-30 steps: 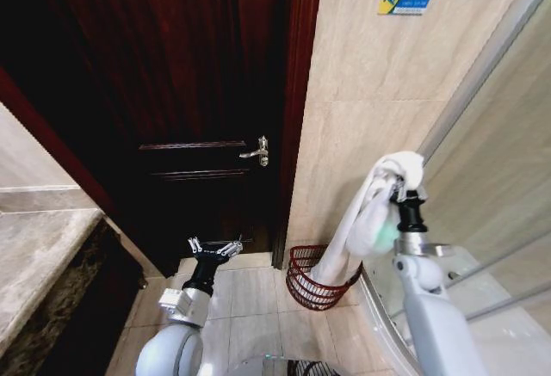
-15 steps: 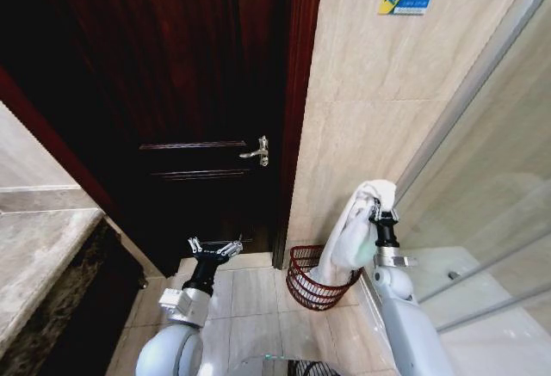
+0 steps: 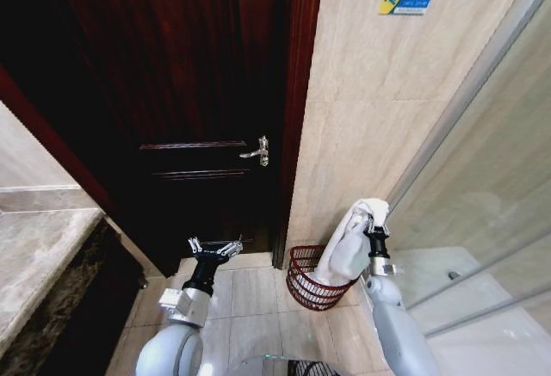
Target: Discard the used towel into the hamper.
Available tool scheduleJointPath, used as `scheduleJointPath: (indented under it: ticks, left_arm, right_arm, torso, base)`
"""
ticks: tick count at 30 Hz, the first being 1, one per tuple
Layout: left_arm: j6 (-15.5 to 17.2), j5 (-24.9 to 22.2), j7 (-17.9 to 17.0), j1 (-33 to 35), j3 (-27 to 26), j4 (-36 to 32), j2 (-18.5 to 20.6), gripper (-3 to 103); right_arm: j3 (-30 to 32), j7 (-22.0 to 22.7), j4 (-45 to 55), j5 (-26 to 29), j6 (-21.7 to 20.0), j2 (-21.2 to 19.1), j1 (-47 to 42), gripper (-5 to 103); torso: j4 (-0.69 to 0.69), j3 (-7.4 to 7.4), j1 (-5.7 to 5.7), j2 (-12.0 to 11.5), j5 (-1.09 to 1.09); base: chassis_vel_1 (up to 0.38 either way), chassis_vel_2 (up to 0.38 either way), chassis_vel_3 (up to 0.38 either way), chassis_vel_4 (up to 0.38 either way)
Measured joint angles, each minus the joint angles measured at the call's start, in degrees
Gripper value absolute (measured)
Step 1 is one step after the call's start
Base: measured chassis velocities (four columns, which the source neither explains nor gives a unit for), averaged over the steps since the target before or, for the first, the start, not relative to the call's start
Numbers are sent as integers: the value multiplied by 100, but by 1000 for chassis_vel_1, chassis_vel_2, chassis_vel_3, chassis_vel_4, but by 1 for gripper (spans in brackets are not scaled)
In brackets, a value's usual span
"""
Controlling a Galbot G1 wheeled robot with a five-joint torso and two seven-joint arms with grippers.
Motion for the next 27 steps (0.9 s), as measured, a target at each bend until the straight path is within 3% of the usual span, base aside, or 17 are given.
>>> scheduleJointPath:
  ticks: [13,27]
  left_arm:
    - [0,0,0,0,0,0,0,100]
    - [0,0,0,0,0,0,0,100]
  right_arm:
    - [10,-16,-37,-99,50,146,-76,11]
    - [-56,-364,-774,-153,40,233,-48,11]
  torso:
    - [1,0,0,0,0]
    - [0,0,0,1,0]
  base:
    - [0,0,0,0]
    - [0,0,0,0]
